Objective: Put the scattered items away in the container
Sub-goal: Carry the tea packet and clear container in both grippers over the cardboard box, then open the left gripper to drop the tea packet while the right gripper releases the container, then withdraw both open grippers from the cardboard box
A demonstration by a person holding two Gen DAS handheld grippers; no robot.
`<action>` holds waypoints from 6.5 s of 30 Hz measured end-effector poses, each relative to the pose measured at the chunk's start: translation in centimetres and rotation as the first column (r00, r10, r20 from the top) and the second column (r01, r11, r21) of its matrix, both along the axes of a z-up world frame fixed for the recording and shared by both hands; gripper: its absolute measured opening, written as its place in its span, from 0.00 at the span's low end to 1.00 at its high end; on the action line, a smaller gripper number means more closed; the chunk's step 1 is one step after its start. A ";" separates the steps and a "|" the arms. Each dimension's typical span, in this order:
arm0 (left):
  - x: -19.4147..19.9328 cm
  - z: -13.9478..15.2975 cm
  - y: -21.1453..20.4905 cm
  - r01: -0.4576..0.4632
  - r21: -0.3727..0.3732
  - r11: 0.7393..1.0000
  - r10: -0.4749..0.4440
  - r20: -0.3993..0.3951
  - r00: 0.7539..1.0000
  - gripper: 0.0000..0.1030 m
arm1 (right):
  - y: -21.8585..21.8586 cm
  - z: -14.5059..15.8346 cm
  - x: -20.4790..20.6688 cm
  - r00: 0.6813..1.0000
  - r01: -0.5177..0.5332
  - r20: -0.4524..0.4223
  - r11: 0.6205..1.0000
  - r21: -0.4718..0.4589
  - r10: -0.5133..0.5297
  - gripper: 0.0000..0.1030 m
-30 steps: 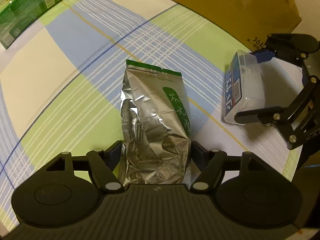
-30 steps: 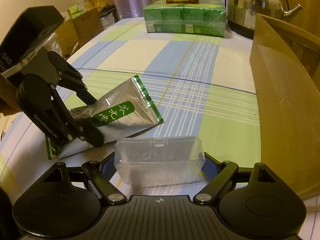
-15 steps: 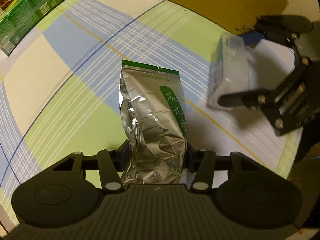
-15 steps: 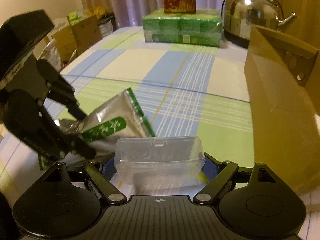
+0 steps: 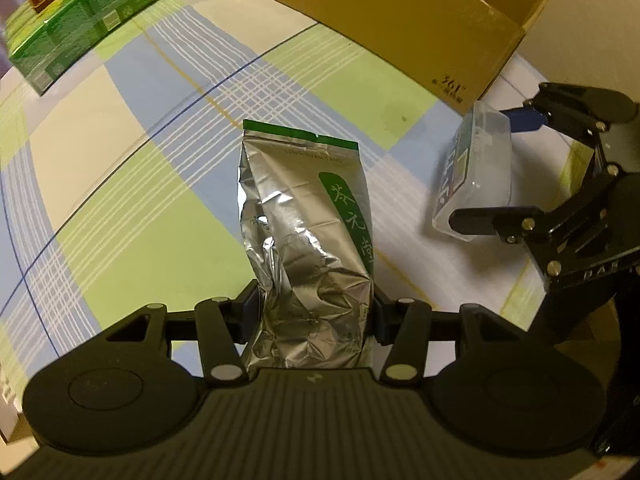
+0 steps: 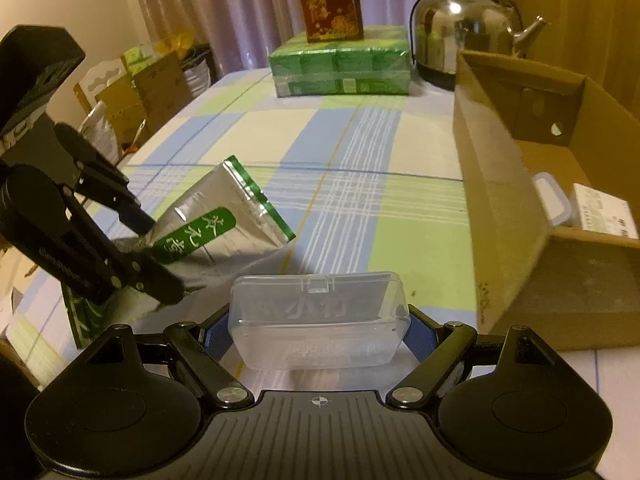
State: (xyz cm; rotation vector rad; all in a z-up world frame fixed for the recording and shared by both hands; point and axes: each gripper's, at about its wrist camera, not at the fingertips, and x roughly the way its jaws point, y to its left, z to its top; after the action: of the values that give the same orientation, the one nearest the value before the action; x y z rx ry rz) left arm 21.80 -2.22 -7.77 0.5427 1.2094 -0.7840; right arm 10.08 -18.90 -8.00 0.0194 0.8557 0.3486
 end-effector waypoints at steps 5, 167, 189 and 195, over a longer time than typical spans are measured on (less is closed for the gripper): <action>-2.0 1.3 -0.6 -0.043 -0.013 0.999 0.043 0.007 0.999 0.46 | -0.5 2.1 -1.4 0.999 0.013 0.043 1.000 0.000 -0.013 0.80; -12.7 10.7 -12.8 -0.439 -0.433 0.787 0.557 0.191 0.809 0.99 | -19.4 13.3 -8.2 0.940 0.325 0.113 0.946 0.003 -0.323 0.98; -18.0 10.8 -12.3 -0.436 -0.445 0.782 0.557 0.187 0.809 0.99 | -17.6 13.1 -12.2 0.947 0.308 0.106 0.951 -0.032 -0.303 0.98; -17.9 10.7 -12.3 -0.440 -0.446 0.779 0.561 0.183 0.807 0.99 | -17.3 13.0 -12.1 0.949 0.303 0.107 0.952 -0.037 -0.298 0.98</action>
State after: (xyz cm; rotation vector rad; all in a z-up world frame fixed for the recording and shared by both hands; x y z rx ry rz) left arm 3.92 -14.52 2.95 -0.0079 0.8180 -0.4252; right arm -2.00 -36.21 4.95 0.0822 0.7488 0.0393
